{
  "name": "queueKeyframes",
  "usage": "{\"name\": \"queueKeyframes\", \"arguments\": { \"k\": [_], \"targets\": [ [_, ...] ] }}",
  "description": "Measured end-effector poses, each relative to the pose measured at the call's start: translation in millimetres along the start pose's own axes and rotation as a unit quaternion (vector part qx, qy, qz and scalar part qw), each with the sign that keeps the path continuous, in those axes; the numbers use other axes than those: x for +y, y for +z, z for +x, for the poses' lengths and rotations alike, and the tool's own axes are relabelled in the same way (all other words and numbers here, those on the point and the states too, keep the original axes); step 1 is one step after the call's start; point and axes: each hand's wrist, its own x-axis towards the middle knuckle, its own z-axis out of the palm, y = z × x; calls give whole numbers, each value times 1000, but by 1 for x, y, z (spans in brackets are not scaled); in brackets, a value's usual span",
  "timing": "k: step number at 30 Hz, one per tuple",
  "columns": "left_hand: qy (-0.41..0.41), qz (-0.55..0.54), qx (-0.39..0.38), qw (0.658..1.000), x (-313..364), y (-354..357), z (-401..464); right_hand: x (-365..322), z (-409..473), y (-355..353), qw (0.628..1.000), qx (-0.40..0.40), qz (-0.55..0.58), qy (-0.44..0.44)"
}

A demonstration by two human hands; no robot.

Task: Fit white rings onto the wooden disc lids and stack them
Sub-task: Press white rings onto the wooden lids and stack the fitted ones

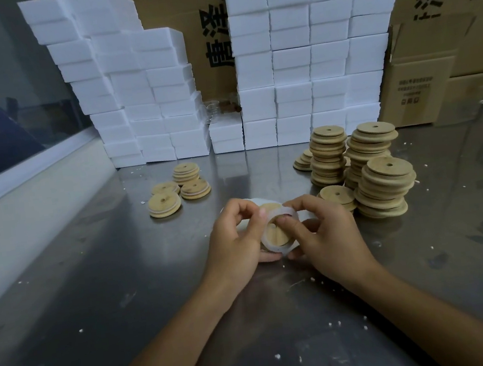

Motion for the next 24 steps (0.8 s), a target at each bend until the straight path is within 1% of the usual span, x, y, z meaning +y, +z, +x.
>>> {"name": "queueKeyframes", "arguments": {
  "k": [2, 5, 6, 9, 12, 16, 19, 21, 24],
  "targets": [
    [25, 13, -2, 1000, 0, 1, -3, 0, 1, -2, 1000, 6, -3, -5],
    [8, -28, -17, 999, 3, 4, -5, 0, 1, -3, 999, 21, -23, -8],
    [7, -26, -23, 999, 4, 4, -6, 0, 1, -2, 999, 28, -28, -10],
    [32, 22, -42, 998, 4, 3, -7, -1, 0, -2, 997, 36, -63, -15],
    [51, 41, -70, 995, 4, 1, -7, -3, 0, -3, 996, 42, -81, -22],
    [75, 58, -57, 994, -1, 1, -3, -2, 0, -3, 998, 42, -51, 4],
    [119, 128, -61, 983, -4, 3, -4, -1, 1, -3, 997, 47, -65, 3],
    [110, 135, -61, 983, -4, 6, -6, 0, 2, -4, 995, 55, -79, 11],
    [63, 126, -42, 989, -2, 8, -5, 0, 2, -5, 995, 42, -88, 23]
  ]
}}
